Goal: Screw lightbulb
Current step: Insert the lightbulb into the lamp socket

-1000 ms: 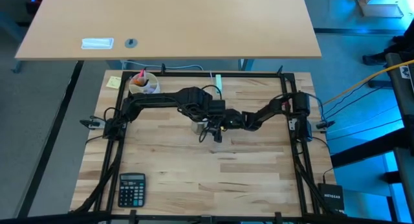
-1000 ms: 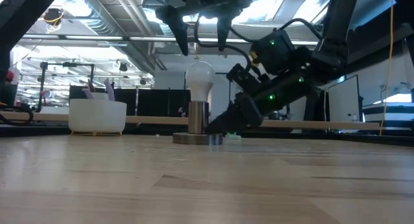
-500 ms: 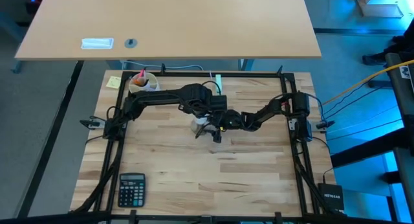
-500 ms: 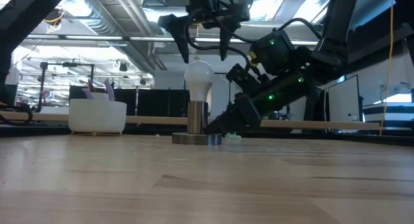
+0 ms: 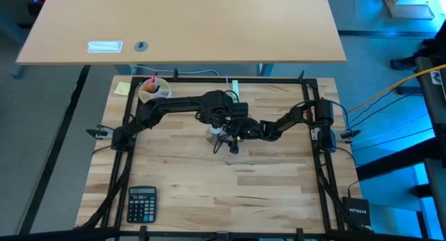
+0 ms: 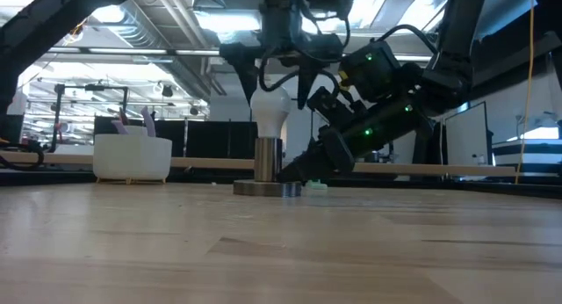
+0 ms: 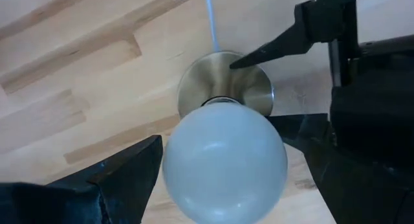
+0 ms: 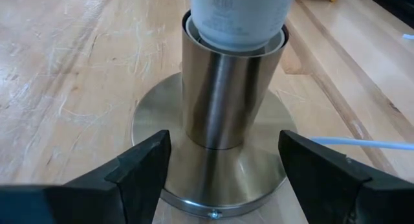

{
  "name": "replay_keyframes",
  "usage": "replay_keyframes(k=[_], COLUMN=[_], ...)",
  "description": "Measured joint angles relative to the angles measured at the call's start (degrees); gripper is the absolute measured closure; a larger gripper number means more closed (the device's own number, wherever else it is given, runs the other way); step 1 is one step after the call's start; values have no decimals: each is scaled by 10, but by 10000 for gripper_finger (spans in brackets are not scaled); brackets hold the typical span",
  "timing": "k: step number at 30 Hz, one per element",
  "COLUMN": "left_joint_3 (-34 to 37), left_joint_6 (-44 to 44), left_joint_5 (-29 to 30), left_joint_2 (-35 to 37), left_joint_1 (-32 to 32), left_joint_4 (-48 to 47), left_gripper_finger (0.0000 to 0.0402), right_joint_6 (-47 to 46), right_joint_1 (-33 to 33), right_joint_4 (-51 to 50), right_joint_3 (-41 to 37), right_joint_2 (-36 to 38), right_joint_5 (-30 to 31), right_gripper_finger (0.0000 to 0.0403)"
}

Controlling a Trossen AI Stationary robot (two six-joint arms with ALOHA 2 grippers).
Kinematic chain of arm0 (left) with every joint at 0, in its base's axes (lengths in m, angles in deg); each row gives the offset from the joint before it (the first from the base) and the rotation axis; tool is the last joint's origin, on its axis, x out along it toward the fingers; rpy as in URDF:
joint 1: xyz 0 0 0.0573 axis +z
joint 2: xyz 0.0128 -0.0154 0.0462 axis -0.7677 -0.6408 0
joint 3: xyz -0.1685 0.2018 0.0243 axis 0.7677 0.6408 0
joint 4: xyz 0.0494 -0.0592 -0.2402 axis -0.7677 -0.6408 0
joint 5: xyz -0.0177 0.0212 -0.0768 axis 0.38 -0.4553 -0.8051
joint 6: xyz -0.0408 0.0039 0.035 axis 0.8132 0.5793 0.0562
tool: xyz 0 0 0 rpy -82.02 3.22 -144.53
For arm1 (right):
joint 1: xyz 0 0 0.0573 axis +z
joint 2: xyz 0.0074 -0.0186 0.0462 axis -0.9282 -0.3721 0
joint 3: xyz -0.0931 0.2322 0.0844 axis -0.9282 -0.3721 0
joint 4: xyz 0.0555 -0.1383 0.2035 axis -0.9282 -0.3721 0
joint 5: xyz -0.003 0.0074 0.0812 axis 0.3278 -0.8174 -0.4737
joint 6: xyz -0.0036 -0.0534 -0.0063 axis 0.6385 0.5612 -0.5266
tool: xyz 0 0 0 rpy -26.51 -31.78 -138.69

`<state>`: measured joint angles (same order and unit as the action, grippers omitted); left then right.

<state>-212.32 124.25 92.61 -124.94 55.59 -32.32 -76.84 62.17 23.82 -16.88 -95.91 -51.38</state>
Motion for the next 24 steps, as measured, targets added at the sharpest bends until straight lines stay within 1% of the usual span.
replay_keyframes(k=[4, 7, 12, 15, 18, 20, 24], left_joint_3=[0, 0, 0, 0, 0, 0, 0], left_joint_6=[3, 4, 0, -24, -67, -108, -238], left_joint_5=[0, 1, 1, 1, 1, 0, 1], left_joint_2=[0, 1, 1, 1, 2, 2, 2], left_joint_1=[0, 0, 0, -1, -3, -5, -5], left_joint_4=[0, 0, 0, -1, -1, -1, 0], left_gripper_finger=[37, 48, 88, 116, 138, 145, 139], right_joint_6=[0, 0, 0, 0, 1, 4, 5], right_joint_1=[0, 0, 0, 0, 0, 0, 0], right_joint_4=[1, 0, 0, 0, 0, 0, -1], right_joint_3=[0, 0, 0, 0, 0, -1, -1], right_joint_2=[0, 0, 0, 0, -1, -1, -1], right_joint_5=[-2, -2, -4, -4, -4, -5, -9], right_gripper_finger=[110, 110, 110, 110, 110, 110, 110])
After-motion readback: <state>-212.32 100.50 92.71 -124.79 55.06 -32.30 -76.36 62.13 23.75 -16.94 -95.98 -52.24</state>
